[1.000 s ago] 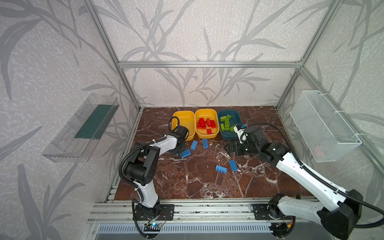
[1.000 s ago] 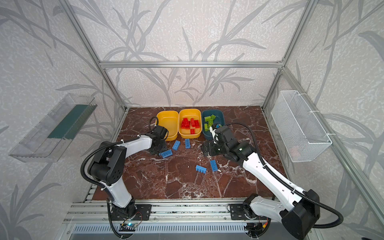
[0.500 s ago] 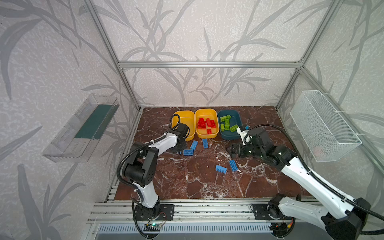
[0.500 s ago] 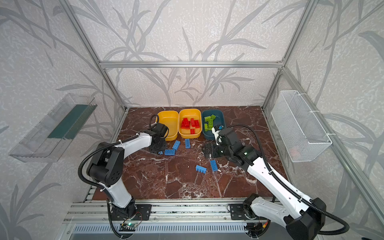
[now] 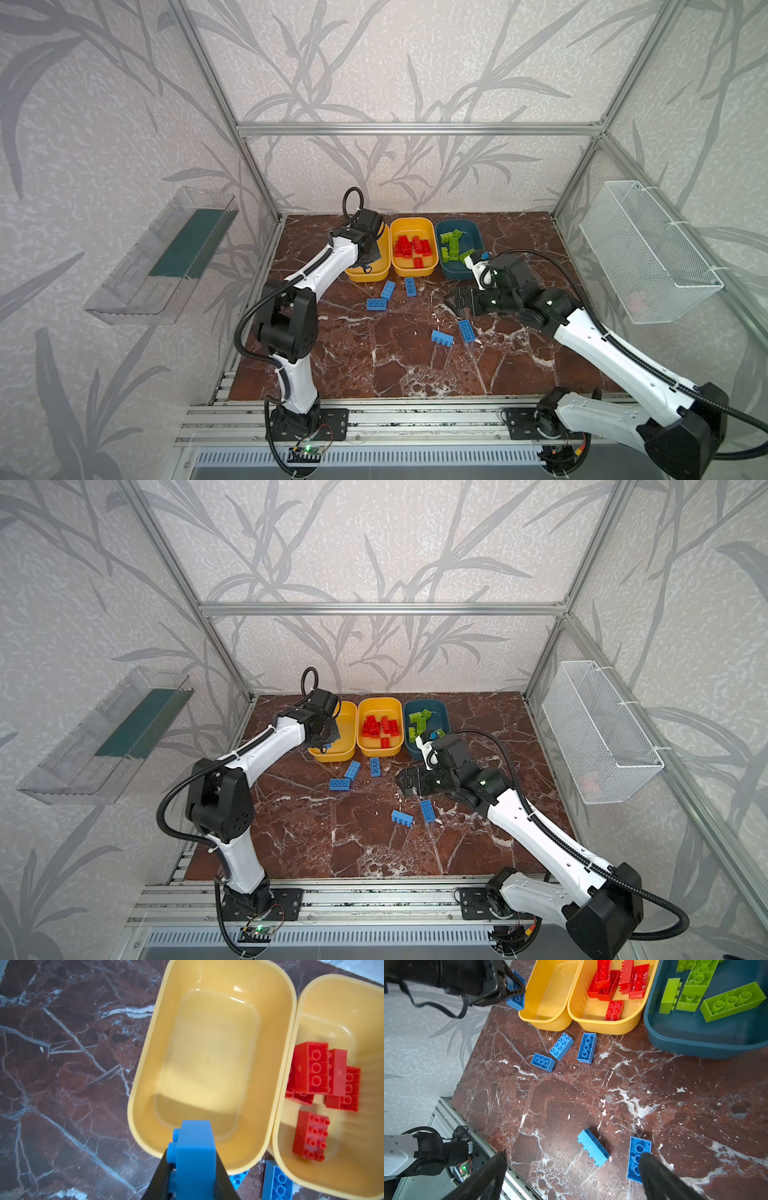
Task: Sort the legos into containers by color
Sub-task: 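Carry the blue brick into the empty yellow tub with the left gripper, release, then lower the left gripper onto a blue brick beside the yellow tubs, grasp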
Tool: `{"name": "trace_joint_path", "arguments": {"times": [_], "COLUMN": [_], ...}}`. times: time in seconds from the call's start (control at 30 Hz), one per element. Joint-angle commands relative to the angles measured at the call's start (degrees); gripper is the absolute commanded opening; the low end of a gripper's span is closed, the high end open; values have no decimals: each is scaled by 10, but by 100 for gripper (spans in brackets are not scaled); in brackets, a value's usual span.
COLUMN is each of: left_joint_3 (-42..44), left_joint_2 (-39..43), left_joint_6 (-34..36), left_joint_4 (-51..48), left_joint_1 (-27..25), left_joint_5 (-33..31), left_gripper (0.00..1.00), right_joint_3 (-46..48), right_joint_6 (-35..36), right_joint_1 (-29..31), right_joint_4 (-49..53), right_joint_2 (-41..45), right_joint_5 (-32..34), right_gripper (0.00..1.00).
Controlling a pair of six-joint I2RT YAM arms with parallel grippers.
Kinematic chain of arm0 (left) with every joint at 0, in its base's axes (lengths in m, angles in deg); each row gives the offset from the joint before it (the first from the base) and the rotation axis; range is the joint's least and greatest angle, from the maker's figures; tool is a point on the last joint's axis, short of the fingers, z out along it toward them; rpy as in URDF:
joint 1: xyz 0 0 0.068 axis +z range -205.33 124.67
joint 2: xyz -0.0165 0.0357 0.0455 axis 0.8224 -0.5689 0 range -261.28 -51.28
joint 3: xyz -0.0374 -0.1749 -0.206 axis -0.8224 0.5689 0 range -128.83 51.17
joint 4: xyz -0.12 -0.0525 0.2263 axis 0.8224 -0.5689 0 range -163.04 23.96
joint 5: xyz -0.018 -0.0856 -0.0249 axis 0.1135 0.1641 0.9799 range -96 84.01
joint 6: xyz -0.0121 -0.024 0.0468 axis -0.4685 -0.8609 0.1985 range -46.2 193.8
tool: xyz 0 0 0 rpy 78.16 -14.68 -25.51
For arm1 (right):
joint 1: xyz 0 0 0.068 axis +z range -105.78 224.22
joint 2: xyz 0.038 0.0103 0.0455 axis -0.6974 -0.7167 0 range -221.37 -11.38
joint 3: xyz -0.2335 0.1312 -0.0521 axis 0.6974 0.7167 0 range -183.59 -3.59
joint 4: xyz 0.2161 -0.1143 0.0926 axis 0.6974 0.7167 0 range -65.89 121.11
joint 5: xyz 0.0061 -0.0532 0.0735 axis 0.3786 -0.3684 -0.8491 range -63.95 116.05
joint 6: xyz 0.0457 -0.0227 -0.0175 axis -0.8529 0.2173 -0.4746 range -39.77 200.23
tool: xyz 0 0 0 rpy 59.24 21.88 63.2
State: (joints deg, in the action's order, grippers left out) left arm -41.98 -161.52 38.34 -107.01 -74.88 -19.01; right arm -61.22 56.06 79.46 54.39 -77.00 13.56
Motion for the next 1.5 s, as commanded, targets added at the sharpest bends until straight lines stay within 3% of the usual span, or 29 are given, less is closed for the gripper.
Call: {"name": "trace_joint_path", "arguments": {"times": [0.0, 0.13, 0.3, 0.37, 0.57, 0.77, 0.93, 1.17, 1.47], "left_joint_3": [-64, -153, -205, -196, -96, 101, 227, 291, 272], "left_joint_2": [-54, -123, -151, -139, -43, 106, 186, 178, 102], "left_joint_6": [24, 32, 33, 30, 28, 28, 72, 118, 170], "left_joint_4": [-38, -69, -94, -89, -65, 6, 54, 125, 184], "left_joint_1": [8, 19, 19, 18, 2, -28, -69, -88, -88], "left_joint_5": [-8, -4, 5, 11, 8, 28, 67, 100, 92], "left_gripper": [7, 13, 54, 61, 61, 61, 62, 64, 64], "right_joint_3": [0, -7, -11, -14, -3, 14, 11, 9, 13], "right_joint_6": [8, 16, 22, 27, 26, 11, 10, -8, -36], "right_joint_1": [0, 1, 0, 0, 4, 18, 37, 59, 85], "right_joint_4": [-9, -9, -18, -14, -12, -7, 21, 44, 92], "right_joint_2": [-4, -17, -25, -26, -10, 11, 23, 51, 104], "right_joint_5": [-6, -4, -16, -14, -10, -1, 21, 46, 100], "right_gripper": [99, 99, 99, 99, 99, 99, 99, 99, 99]}}
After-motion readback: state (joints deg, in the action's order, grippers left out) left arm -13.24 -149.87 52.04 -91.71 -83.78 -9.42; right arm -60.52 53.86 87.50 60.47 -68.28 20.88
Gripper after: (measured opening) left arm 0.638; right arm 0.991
